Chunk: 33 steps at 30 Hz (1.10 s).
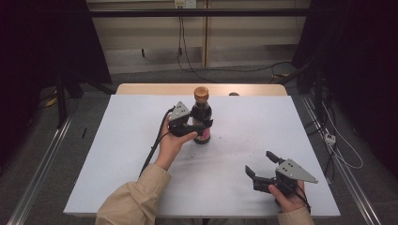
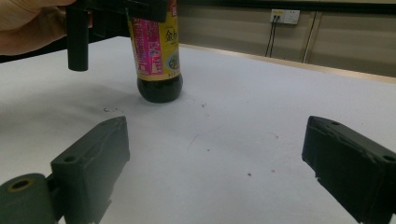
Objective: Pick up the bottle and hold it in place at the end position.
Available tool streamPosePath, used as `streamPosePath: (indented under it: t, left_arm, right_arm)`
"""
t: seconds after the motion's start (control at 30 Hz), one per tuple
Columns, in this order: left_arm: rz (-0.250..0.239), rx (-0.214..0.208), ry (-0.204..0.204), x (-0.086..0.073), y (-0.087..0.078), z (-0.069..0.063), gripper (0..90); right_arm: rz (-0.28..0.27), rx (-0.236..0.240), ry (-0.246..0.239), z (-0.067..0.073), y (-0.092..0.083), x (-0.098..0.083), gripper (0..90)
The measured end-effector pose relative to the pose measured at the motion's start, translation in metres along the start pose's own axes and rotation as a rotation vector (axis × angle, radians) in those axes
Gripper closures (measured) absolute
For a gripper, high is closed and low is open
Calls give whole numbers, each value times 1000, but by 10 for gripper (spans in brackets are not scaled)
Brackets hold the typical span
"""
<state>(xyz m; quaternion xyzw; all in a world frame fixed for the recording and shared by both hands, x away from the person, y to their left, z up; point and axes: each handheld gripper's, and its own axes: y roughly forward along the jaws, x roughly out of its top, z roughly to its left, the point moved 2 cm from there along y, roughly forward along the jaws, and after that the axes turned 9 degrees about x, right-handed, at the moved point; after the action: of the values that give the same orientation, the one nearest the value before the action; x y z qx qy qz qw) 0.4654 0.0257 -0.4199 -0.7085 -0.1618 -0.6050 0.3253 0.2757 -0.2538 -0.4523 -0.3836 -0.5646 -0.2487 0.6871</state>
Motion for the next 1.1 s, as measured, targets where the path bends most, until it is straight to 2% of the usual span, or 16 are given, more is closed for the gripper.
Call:
streamPosePath:
  t: [0.07,0.17,0.3,0.33,0.37,0.43,0.57,0.6,0.7,0.8,0.9,1.03,1.1]
  left_arm:
    - [10,6,10,1,-1,-1,286]
    - [20,12,-19,0,-1,-1,277]
    - [40,18,-19,-1,-1,-2,268]
    - [47,18,11,-1,0,-1,256]
    - [49,19,17,-3,1,-1,256]
    - [63,9,-21,-5,2,2,199]
    - [47,-10,-21,-6,0,5,201]
    - [35,-21,-17,-5,-2,5,201]
    - [8,-19,4,0,-6,6,200]
    - [-1,-24,-14,3,-11,6,150]
    - [0,-21,-15,6,-15,7,86]
    - [3,-16,-16,9,-21,7,37]
    - [-5,-14,-36,10,-22,8,40]
  right_arm:
    - [1,1,0,0,0,0,70]
    - [3,1,-1,0,1,0,71]
    - [3,2,1,1,1,0,72]
    - [1,0,0,0,0,0,72]
    - [1,0,0,0,0,0,72]
    - [0,-2,0,0,-1,0,72]
    - [0,-4,0,0,-1,0,72]
    - [0,-3,-1,0,-1,0,72]
    - [0,-1,-4,0,-1,0,72]
    - [3,-2,-3,1,0,0,73]
    - [4,-1,-8,1,1,0,73]
    - [8,2,-18,2,2,2,72]
    - [14,1,-19,2,3,3,73]
